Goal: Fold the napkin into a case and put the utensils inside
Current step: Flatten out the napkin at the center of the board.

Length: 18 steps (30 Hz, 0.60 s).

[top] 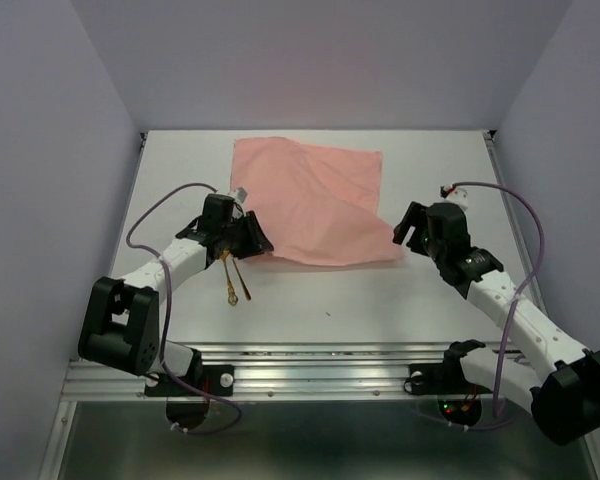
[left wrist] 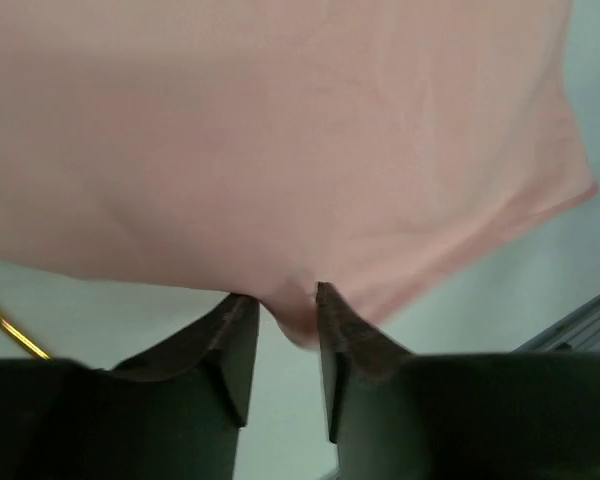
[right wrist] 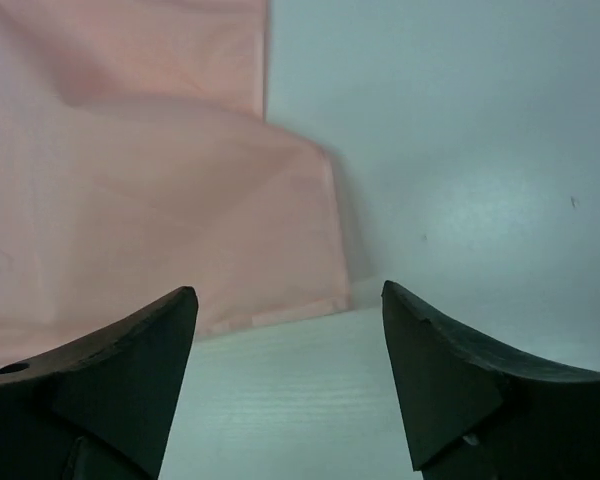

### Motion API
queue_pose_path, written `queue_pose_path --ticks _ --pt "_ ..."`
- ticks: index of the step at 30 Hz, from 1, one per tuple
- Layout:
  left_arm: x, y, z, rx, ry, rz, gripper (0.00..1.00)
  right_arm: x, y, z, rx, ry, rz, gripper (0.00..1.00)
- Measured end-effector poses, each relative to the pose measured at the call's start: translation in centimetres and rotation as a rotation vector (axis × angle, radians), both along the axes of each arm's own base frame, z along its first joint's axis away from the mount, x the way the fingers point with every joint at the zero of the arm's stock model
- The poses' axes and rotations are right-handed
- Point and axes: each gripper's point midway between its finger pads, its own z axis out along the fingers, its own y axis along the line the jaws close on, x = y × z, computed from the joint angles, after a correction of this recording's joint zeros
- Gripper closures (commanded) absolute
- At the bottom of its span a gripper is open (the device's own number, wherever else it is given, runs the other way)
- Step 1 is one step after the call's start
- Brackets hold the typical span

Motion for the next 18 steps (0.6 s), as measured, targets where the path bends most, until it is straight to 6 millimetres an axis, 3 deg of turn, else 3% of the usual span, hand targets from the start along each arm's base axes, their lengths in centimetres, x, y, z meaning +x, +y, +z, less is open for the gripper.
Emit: queue_pose_path --ticks 2,4,9,14,16,18 --pt "-1.5 0.9 -2.0 0.038 0.072 0.017 0.40 -1.5 -1.4 -2.2 -0.002 0.079 -0.068 0.11" --pt "-1.8 1.3 -2.5 0.059 0.090 0.030 0.40 -2.3 -2.1 -3.3 -0.013 0.125 -0.113 0.10" --pt "0.4 1.5 -0.1 0.089 0.027 0.070 0.41 -1.9 -2.3 -4.0 -0.023 0.164 -0.149 0.06" --pt "6.7 0.1 4.6 0.110 -0.089 0.120 0.41 0.4 0.7 -5.9 0.030 0.231 -0.069 0.03" --pt "8.6 -0.5 5.1 0.136 -0.103 0.137 0.41 1.0 2.7 -6.9 0.080 0.267 0.003 0.03" --pt "9.4 -1.5 2.7 0.169 -0.057 0.125 0.43 2.1 5.7 -8.3 0.156 0.317 0.104 0.03"
